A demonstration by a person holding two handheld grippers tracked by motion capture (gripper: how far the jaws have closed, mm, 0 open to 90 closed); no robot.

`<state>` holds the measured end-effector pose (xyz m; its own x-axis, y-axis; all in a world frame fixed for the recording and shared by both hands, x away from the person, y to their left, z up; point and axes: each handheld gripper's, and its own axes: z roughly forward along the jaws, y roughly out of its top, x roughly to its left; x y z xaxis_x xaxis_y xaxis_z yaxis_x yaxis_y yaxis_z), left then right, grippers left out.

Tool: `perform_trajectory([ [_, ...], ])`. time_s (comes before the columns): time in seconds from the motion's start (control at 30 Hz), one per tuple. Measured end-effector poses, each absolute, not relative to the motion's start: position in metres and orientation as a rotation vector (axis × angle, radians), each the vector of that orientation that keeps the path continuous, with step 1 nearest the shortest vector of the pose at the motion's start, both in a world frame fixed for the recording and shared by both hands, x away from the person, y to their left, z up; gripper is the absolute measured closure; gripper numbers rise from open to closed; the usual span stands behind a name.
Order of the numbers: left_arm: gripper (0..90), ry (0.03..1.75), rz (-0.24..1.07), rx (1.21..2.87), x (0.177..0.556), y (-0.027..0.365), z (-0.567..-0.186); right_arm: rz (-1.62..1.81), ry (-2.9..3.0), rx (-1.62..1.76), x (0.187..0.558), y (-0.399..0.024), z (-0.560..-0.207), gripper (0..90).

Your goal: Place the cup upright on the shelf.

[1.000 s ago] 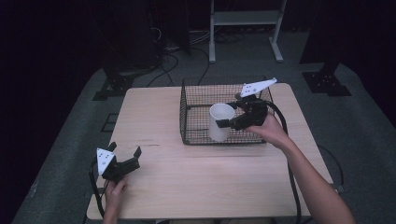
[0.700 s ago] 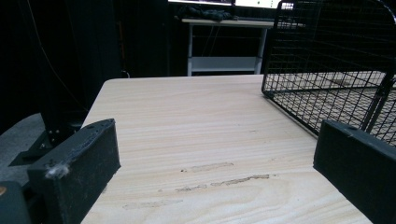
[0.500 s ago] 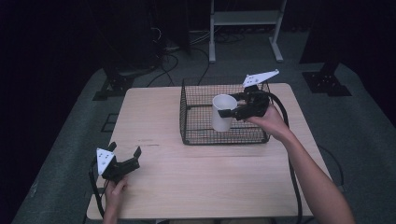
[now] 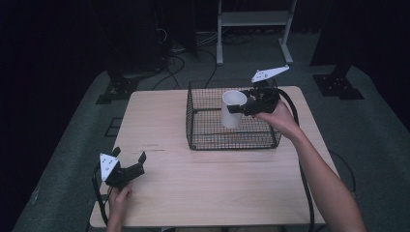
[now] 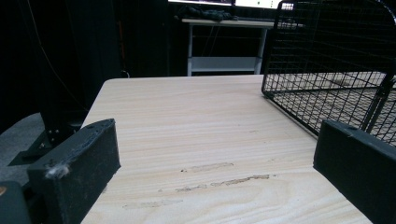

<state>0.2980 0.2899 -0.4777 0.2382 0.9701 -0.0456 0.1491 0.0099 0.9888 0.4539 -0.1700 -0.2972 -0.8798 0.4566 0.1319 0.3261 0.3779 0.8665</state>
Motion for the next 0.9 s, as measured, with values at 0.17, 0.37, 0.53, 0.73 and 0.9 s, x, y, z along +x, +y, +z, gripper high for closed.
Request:
perform_trajectory([
  [0.17,0.0,1.143,0.933,1.399,0.298,0.29,-0.478,1.501,2.491,0.735,0.462,-0.17,-0.296,19.3],
  [0.37,0.0,1.143,0.932,1.399,0.298,0.29,-0.478,1.49,2.478,0.752,0.469,-0.17,-0.294,19.3],
  [0.53,0.0,1.143,0.932,1.399,0.298,0.29,-0.478,1.473,2.469,0.772,0.477,-0.172,-0.295,19.3],
  [0.73,0.0,1.143,0.931,1.399,0.298,0.29,-0.478,1.454,2.449,0.804,0.488,-0.175,-0.297,19.3],
  [0.9,0.0,1.143,0.931,1.399,0.298,0.29,-0.478,1.431,2.453,0.827,0.493,-0.176,-0.303,19.3],
])
